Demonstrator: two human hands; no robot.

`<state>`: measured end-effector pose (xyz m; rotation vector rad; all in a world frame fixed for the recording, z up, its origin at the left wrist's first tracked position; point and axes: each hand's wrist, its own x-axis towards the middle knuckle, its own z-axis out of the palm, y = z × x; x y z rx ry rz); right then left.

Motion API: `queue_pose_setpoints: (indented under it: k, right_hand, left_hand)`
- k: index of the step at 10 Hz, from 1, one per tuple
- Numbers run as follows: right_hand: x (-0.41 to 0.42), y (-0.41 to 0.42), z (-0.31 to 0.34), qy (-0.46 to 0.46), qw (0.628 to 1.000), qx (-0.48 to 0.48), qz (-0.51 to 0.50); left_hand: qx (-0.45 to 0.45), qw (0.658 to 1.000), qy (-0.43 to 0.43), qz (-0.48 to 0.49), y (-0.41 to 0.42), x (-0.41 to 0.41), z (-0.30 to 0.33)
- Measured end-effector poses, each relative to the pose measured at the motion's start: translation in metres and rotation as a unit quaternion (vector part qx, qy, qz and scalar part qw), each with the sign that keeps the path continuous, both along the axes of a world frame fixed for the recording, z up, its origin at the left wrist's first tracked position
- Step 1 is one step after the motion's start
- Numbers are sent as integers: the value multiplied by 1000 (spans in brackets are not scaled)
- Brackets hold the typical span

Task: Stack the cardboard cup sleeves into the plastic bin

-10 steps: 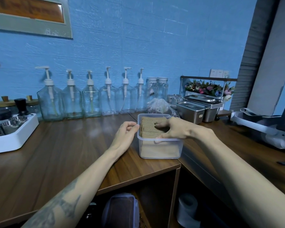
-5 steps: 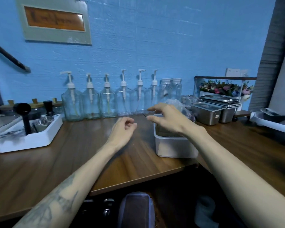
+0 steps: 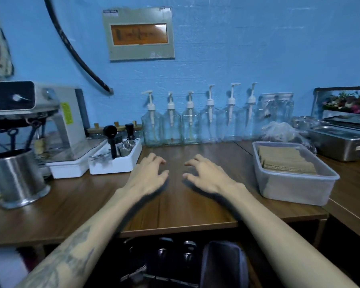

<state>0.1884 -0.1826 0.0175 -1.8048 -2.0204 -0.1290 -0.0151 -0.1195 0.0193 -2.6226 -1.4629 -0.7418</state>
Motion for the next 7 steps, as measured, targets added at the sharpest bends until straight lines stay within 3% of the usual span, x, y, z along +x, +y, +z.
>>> queue_pose_setpoints:
  k: [2, 3, 7]
  right_hand:
    - [-18, 15, -31, -42, 994, -104, 2]
    - [-15, 16, -34, -35, 992, -121, 4]
    - [-19, 5, -38, -27, 996, -80, -2]
  left_hand:
    - [-112, 990, 83, 18, 3, -12, -38]
    - [-107, 990, 85, 22, 2, -12, -39]
    - [-103, 993, 50, 30, -11, -12, -37]
